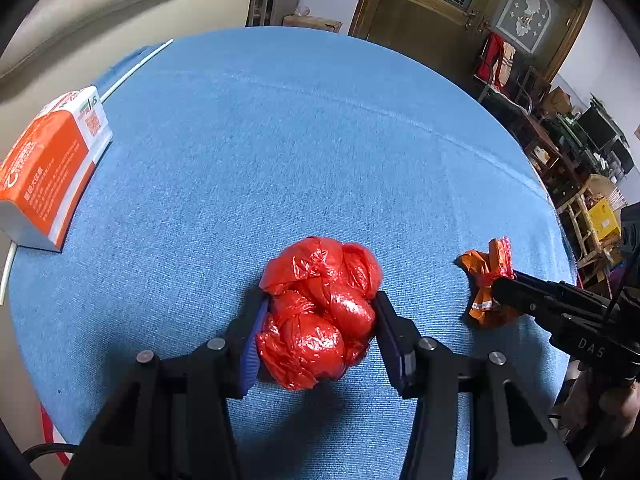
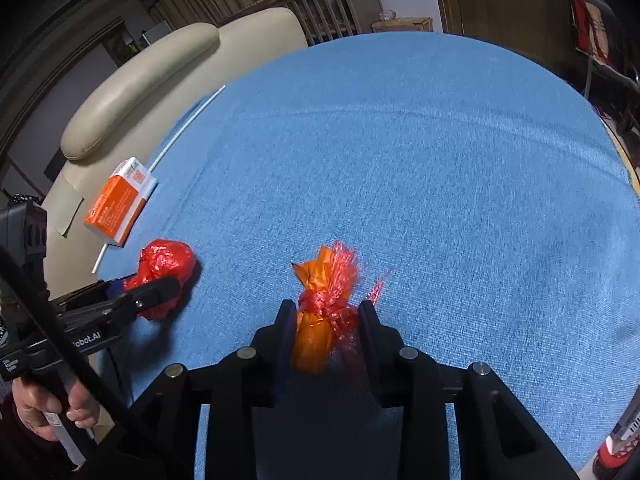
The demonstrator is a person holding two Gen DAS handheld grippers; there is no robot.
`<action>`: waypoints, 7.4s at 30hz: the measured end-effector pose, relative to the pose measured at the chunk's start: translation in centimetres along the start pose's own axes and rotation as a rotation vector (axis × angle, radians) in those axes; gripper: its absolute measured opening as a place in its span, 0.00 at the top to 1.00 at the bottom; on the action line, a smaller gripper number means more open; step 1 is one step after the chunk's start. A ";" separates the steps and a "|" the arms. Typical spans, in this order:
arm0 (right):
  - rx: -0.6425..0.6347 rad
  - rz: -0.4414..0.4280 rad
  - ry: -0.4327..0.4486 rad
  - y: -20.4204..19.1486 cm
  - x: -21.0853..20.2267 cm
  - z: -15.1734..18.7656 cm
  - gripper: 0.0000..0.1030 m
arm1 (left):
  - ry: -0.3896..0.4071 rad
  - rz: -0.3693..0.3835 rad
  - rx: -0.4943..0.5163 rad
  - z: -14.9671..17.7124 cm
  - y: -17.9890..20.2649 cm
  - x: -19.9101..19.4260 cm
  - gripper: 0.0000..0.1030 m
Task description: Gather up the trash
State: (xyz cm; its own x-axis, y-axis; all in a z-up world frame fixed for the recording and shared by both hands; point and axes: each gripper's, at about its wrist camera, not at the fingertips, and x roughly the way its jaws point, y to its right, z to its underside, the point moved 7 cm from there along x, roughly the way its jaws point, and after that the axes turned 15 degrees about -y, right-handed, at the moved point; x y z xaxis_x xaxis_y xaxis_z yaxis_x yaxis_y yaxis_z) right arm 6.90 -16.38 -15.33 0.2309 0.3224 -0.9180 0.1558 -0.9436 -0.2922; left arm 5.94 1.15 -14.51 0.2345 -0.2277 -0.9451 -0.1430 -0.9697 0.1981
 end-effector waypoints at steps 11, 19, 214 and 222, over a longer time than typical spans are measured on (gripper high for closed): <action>-0.056 0.008 0.047 -0.6 0.0 0.2 0.69 | 0.044 -0.075 0.073 -0.1 2.9 -0.3 0.50; -0.075 0.022 0.090 -0.1 -1.7 0.8 0.69 | 0.041 -0.124 0.100 -0.1 4.6 -0.3 0.50; 0.730 0.064 0.372 33.2 -16.5 16.7 0.69 | -0.011 0.066 0.839 1.9 42.3 3.7 0.36; 0.658 0.074 0.385 29.6 -17.0 14.9 0.38 | 0.123 -0.057 0.733 0.1 36.6 -0.2 0.35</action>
State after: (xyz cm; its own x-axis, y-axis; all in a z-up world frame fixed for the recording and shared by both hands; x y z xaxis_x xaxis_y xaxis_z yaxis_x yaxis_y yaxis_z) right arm -6.75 -50.98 -12.34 0.5556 0.1465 -0.8185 -0.4494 -0.7753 -0.4438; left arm 0.53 -34.31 -7.10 0.3606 -0.2287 -0.9042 -0.7221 -0.6820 -0.1155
